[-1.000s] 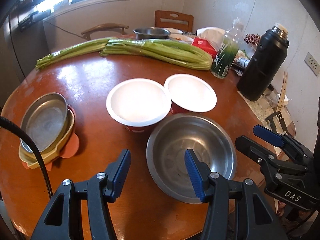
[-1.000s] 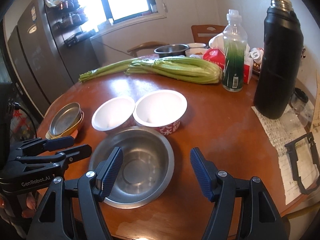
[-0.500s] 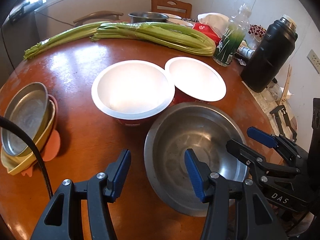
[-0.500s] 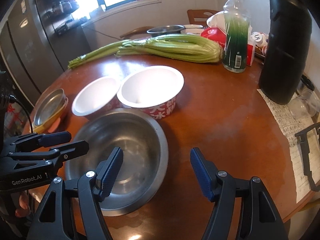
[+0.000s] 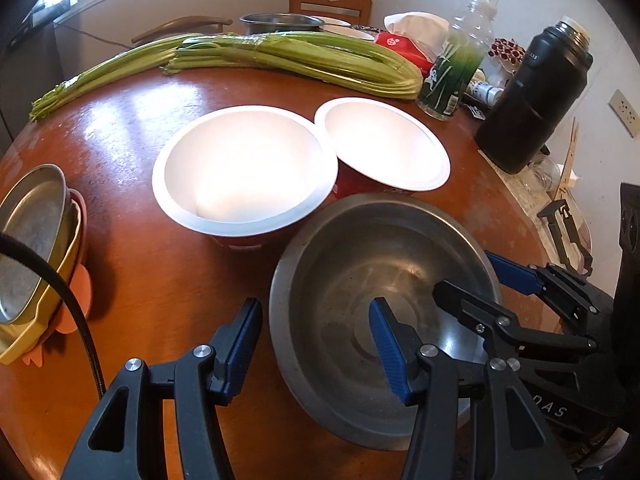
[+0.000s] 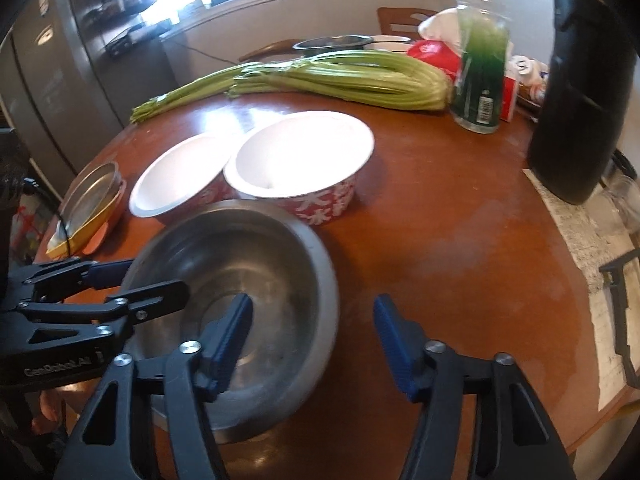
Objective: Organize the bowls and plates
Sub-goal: 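Close the left gripper on the steel bowl rim, then lift the steel bowl with the left gripper toward the stacked dishes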
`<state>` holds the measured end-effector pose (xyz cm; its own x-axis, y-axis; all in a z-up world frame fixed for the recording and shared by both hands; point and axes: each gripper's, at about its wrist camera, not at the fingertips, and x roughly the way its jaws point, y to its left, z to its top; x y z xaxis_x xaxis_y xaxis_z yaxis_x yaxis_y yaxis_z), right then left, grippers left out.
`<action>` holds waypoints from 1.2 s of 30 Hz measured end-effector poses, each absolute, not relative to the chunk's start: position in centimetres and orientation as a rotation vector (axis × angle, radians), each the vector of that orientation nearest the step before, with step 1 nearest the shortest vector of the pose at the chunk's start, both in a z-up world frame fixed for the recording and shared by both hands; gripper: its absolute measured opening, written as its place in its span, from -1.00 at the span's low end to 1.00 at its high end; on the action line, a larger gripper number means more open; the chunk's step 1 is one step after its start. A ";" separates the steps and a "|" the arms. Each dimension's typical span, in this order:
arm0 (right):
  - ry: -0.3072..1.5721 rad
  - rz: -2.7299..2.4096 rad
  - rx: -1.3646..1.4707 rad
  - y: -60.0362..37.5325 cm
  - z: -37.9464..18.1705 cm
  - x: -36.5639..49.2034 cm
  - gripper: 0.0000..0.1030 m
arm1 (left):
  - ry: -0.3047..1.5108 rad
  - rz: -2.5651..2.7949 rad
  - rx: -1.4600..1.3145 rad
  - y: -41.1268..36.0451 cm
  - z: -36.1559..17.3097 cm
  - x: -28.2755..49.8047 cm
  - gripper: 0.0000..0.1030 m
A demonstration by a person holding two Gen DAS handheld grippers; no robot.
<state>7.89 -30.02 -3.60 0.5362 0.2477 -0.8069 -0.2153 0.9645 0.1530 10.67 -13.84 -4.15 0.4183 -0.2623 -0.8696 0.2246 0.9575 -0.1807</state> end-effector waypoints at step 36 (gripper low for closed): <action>0.974 0.380 0.039 -26.0 -1.7 5.8 -0.09 | 1.058 -0.310 -0.067 -10.0 -2.5 7.1 0.00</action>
<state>5.81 -26.03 -1.73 0.5017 0.3321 -0.7988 -0.2974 0.9333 0.2013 7.12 -9.99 -2.46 0.4517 -0.2829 -0.8461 0.2185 0.9546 -0.2025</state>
